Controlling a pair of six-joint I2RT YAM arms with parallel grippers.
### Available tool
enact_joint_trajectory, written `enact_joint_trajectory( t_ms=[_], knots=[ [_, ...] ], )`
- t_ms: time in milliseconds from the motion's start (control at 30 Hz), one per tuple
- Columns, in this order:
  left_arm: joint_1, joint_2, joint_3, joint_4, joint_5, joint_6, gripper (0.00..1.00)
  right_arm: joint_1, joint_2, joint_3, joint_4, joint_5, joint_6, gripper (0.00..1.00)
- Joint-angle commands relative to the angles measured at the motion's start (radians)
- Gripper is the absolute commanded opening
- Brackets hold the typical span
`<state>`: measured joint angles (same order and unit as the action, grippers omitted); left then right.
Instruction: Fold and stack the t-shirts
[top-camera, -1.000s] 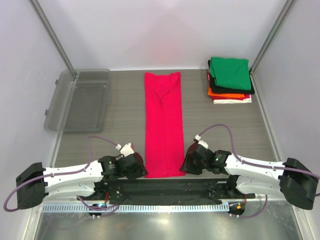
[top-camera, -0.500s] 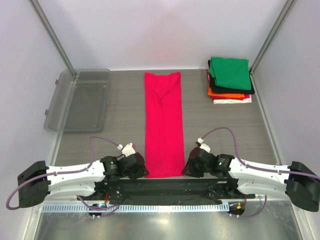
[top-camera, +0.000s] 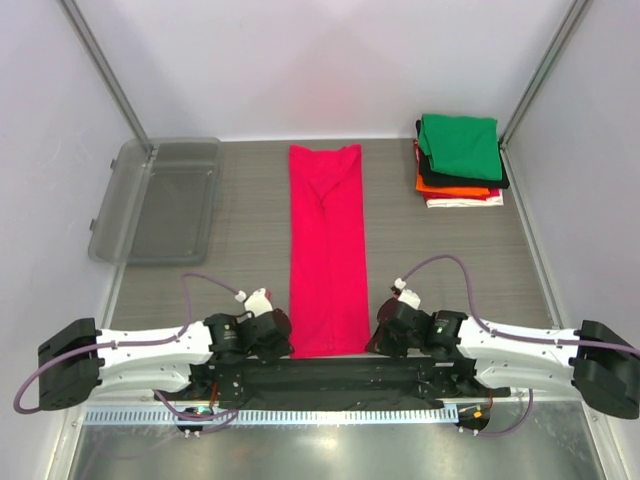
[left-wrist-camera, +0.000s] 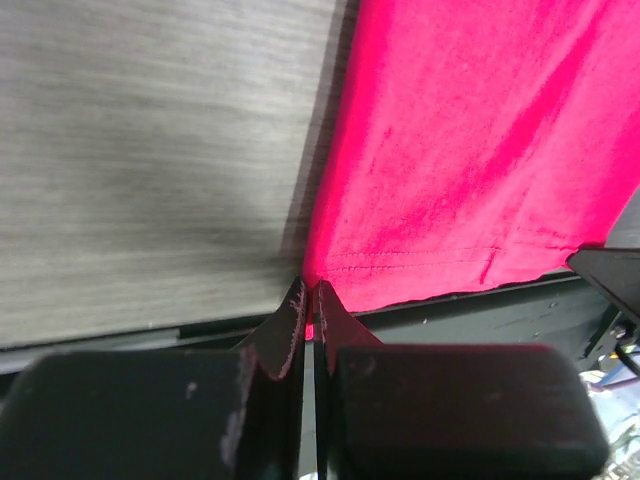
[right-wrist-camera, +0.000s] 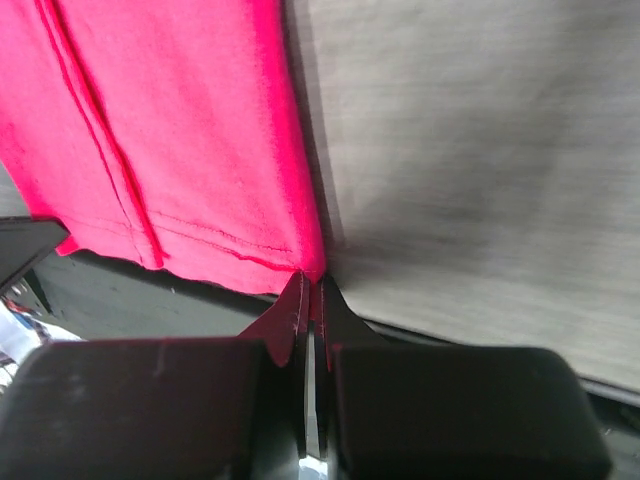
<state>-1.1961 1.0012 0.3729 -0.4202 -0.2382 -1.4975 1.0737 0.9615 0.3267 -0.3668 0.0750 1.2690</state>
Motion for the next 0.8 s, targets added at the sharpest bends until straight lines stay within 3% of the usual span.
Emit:
enact_joint_trajectory(
  t_ms=[0, 233, 367, 467, 767],
  knots=[
    [-0.046, -0.004, 0.069, -0.066, -0.058, -0.036, 0.0, 0.072, 0.014, 0.014, -0.102, 0.066, 0.055, 0.01],
    [-0.057, 0.008, 0.242, -0.288, -0.17, 0.008, 0.0, 0.117, 0.023, 0.256, -0.308, 0.261, 0.027, 0.01],
    [-0.053, 0.014, 0.383, -0.408, -0.275, 0.061, 0.0, 0.04, 0.063, 0.418, -0.431, 0.356, -0.08, 0.01],
    [0.004, 0.03, 0.446, -0.428, -0.299, 0.144, 0.0, -0.041, 0.118, 0.506, -0.458, 0.362, -0.187, 0.01],
    [0.338, 0.138, 0.584, -0.295, -0.159, 0.39, 0.0, -0.333, 0.334, 0.715, -0.393, 0.278, -0.463, 0.01]
  ],
)
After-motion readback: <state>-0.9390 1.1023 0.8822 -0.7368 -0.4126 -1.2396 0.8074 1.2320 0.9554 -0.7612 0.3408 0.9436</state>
